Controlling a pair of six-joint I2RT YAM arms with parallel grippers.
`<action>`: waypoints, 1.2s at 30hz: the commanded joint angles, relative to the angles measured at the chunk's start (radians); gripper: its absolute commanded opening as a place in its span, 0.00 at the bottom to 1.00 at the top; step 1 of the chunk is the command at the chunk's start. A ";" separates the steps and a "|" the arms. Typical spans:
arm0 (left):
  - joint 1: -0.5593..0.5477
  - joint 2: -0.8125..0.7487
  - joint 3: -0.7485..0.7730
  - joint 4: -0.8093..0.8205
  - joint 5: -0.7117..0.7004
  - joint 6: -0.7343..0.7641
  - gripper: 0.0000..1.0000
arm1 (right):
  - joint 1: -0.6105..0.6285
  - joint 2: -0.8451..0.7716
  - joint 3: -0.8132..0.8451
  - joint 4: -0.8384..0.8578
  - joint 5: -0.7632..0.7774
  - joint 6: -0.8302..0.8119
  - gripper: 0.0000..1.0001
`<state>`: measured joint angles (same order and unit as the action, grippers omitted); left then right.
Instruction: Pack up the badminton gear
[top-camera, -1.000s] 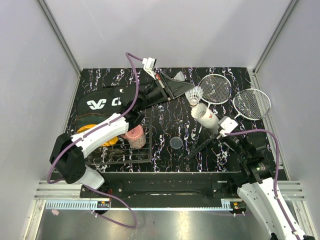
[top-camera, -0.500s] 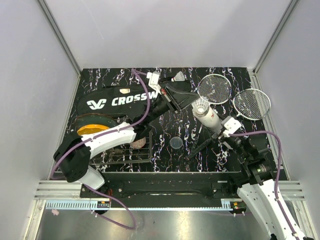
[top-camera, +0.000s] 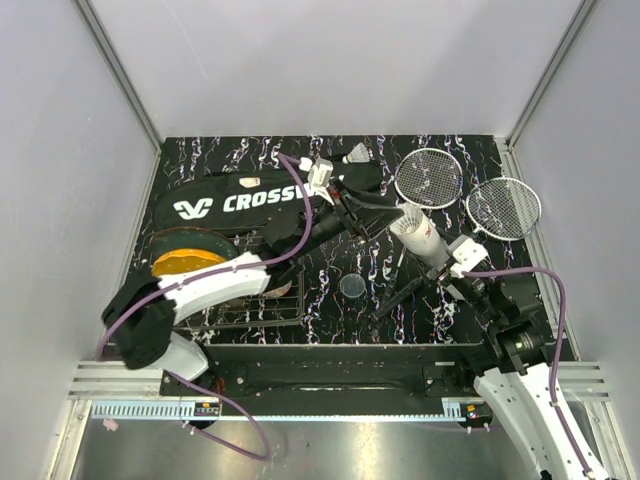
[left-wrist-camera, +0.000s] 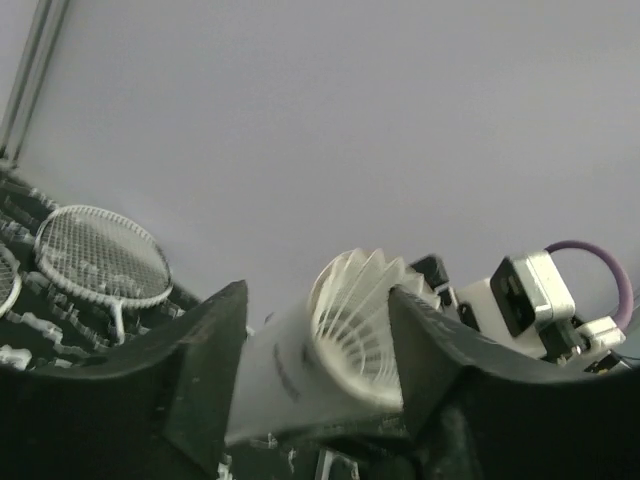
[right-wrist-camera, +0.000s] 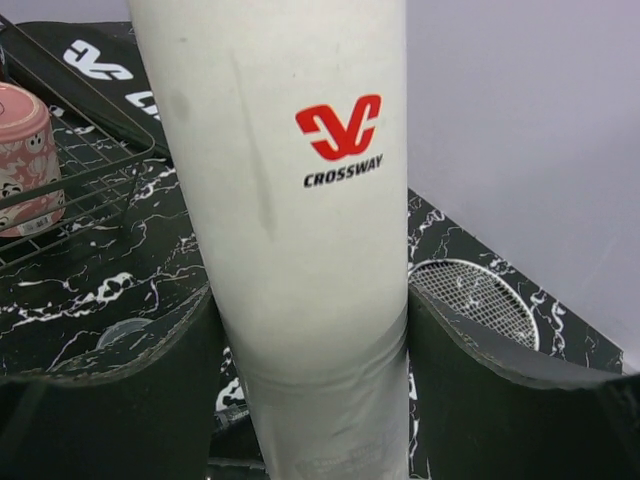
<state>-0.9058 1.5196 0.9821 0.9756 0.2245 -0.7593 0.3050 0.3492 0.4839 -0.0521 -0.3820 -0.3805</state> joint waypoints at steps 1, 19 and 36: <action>-0.005 -0.173 -0.005 -0.361 -0.020 0.188 0.68 | 0.002 -0.030 0.010 0.095 0.000 -0.005 0.16; 0.004 0.036 0.461 -1.077 0.121 0.259 0.50 | 0.002 -0.019 0.016 0.100 -0.035 -0.008 0.16; 0.105 -0.301 0.245 -0.912 0.075 0.314 0.99 | 0.002 0.045 0.103 0.063 0.068 0.096 0.11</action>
<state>-0.8715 1.4216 1.3605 -0.1074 0.3008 -0.4561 0.3061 0.3622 0.4862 -0.0654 -0.3832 -0.3637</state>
